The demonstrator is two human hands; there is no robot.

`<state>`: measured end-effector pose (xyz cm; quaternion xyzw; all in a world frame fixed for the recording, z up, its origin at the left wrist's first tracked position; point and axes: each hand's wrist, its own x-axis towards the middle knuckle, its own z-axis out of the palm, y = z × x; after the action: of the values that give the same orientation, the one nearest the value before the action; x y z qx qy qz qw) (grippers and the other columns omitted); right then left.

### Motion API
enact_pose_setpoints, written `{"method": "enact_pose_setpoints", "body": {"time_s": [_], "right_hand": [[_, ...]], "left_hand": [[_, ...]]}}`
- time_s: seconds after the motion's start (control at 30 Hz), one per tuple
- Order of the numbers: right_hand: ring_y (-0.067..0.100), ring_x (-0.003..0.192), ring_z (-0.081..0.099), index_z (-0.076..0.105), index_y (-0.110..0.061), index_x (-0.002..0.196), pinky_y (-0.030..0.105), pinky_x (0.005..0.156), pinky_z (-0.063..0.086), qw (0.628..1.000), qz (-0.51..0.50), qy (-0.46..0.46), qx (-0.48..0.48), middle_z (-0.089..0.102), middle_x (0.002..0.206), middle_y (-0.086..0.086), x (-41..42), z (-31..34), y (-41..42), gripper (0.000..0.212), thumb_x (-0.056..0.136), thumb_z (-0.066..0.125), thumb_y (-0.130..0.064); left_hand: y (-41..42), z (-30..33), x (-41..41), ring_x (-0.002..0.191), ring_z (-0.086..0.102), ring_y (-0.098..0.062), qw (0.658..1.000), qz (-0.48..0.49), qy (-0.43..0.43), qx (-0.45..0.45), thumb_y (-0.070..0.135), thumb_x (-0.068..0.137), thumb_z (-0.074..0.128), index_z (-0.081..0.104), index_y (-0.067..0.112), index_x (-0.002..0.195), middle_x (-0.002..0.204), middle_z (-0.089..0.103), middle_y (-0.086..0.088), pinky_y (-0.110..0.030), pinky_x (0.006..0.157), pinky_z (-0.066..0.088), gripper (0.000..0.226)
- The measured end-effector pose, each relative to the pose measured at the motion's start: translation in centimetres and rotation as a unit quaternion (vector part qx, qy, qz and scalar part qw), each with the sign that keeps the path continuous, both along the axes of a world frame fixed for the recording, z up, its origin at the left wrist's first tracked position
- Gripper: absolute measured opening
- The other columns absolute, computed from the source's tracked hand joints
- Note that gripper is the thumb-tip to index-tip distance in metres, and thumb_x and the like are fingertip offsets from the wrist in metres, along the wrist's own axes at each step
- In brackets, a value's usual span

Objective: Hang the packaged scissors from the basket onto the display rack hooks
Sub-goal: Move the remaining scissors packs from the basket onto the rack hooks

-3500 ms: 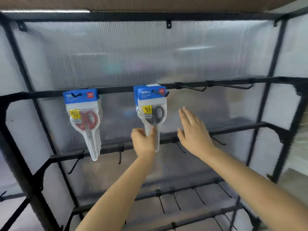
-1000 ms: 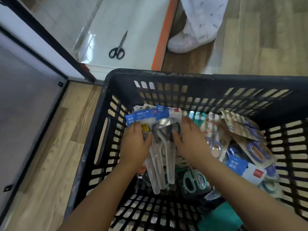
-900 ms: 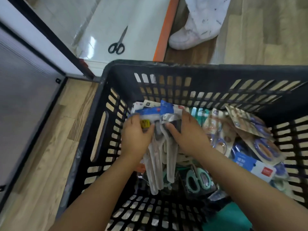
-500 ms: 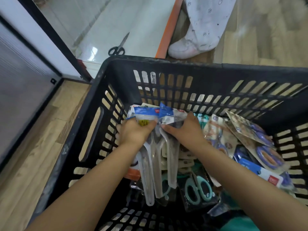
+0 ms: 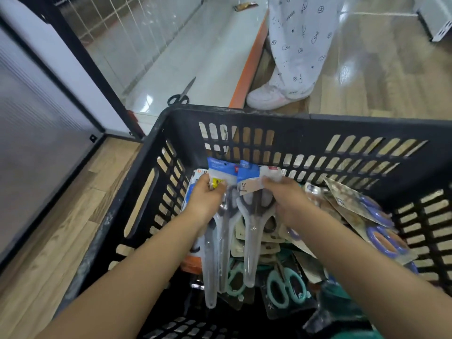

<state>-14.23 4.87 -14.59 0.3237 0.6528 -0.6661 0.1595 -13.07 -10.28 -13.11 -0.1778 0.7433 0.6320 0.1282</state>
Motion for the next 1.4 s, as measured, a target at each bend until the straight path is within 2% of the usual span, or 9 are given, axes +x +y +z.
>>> {"method": "enact_pose_setpoints", "body": {"time_s": [0.1, 0.3, 0.4, 0.53, 0.7, 0.87, 1.07, 1.23, 1.4], "right_hand": [[0.029, 0.097, 0.063, 0.056, -0.013, 0.112, 0.045, 0.089, 0.051, 0.999, -0.016, 0.028, -0.027, 0.066, 0.104, 0.011, 0.4, 0.3, 0.4, 0.022, 0.092, 0.058, -0.021], [0.020, 0.088, 0.060, 0.055, -0.023, 0.089, 0.039, 0.083, 0.049, 0.998, -0.010, 0.065, -0.015, 0.064, 0.092, 0.000, 2.1, 5.4, 1.6, 0.011, 0.095, 0.053, -0.014], [0.015, 0.080, 0.057, 0.056, -0.017, 0.098, 0.027, 0.066, 0.046, 0.995, 0.002, 0.094, 0.023, 0.062, 0.089, 0.000, 1.9, 11.3, 2.1, 0.005, 0.094, 0.054, -0.014], [0.018, 0.083, 0.060, 0.056, -0.010, 0.108, 0.026, 0.066, 0.047, 0.992, 0.022, 0.124, 0.021, 0.064, 0.094, 0.004, 0.5, 22.6, 1.9, 0.014, 0.094, 0.054, -0.012], [0.014, 0.073, 0.057, 0.056, -0.012, 0.107, 0.023, 0.058, 0.045, 0.978, 0.060, 0.196, 0.027, 0.061, 0.084, 0.001, -2.1, 41.0, 0.6, 0.013, 0.095, 0.053, -0.014], [0.008, 0.070, 0.056, 0.055, -0.016, 0.100, 0.010, 0.052, 0.043, 0.954, 0.089, 0.285, 0.015, 0.059, 0.077, -0.007, -4.0, 61.1, -1.5, 0.011, 0.094, 0.051, -0.007], [0.012, 0.074, 0.056, 0.058, -0.018, 0.088, 0.022, 0.065, 0.041, 0.938, 0.085, 0.337, 0.008, 0.061, 0.079, -0.004, -4.3, 80.6, -4.9, 0.010, 0.090, 0.058, -0.009], [0.020, 0.093, 0.060, 0.060, -0.012, 0.111, 0.034, 0.086, 0.046, 0.912, 0.139, 0.385, -0.010, 0.066, 0.101, 0.005, -3.0, 89.1, -8.4, 0.021, 0.091, 0.058, -0.011], [0.014, 0.081, 0.060, 0.062, -0.014, 0.102, 0.026, 0.075, 0.045, 0.899, 0.171, 0.400, -0.053, 0.067, 0.091, 0.000, 0.5, 89.6, -11.8, 0.013, 0.091, 0.057, -0.010]], "left_hand": [[0.2, 0.0, 0.1, 0.080, 0.062, -0.021, 0.999, 0.029, -0.026, 0.015, 0.020, 0.096, 0.053, 0.056, 0.019, 0.094, 0.091, 0.067, -0.006, -0.039, 0.080, 0.052, 0.004], [0.6, 4.2, 1.2, 0.071, 0.058, -0.008, 0.999, 0.020, -0.046, -0.011, 0.017, 0.097, 0.049, 0.057, 0.018, 0.101, 0.082, 0.063, 0.004, -0.023, 0.067, 0.048, 0.008], [0.7, 9.7, 1.4, 0.059, 0.049, -0.006, 0.999, 0.004, -0.014, -0.048, 0.013, 0.097, 0.050, 0.052, 0.016, 0.089, 0.070, 0.054, 0.005, -0.014, 0.052, 0.041, 0.009], [0.3, 20.0, 0.5, 0.057, 0.040, -0.013, 0.998, -0.005, 0.009, -0.063, 0.014, 0.096, 0.051, 0.045, 0.013, 0.072, 0.062, 0.043, -0.001, -0.021, 0.051, 0.033, 0.024], [-0.8, 37.9, -1.8, 0.062, 0.046, -0.011, 0.998, 0.023, 0.062, -0.011, 0.018, 0.097, 0.050, 0.052, 0.009, 0.091, 0.072, 0.051, -0.004, -0.018, 0.053, 0.038, 0.011], [-2.9, 57.0, -4.1, 0.055, 0.043, -0.013, 0.990, 0.053, 0.129, 0.017, 0.013, 0.096, 0.051, 0.051, 0.018, 0.077, 0.064, 0.050, -0.001, -0.022, 0.050, 0.035, 0.020], [-6.6, 76.9, -2.9, 0.045, 0.039, -0.010, 0.973, 0.094, 0.201, 0.067, 0.016, 0.094, 0.056, 0.053, 0.018, 0.076, 0.062, 0.047, -0.003, -0.020, 0.041, 0.030, 0.018], [-9.9, 85.8, 0.6, 0.050, 0.046, -0.006, 0.954, 0.138, 0.258, 0.069, 0.019, 0.094, 0.056, 0.056, 0.021, 0.076, 0.056, 0.056, 0.010, -0.018, 0.048, 0.037, 0.018], [-12.6, 86.0, 6.2, 0.060, 0.050, -0.013, 0.925, 0.248, 0.265, 0.112, 0.018, 0.095, 0.054, 0.056, 0.014, 0.083, 0.073, 0.058, -0.005, -0.024, 0.055, 0.042, 0.012]]}}
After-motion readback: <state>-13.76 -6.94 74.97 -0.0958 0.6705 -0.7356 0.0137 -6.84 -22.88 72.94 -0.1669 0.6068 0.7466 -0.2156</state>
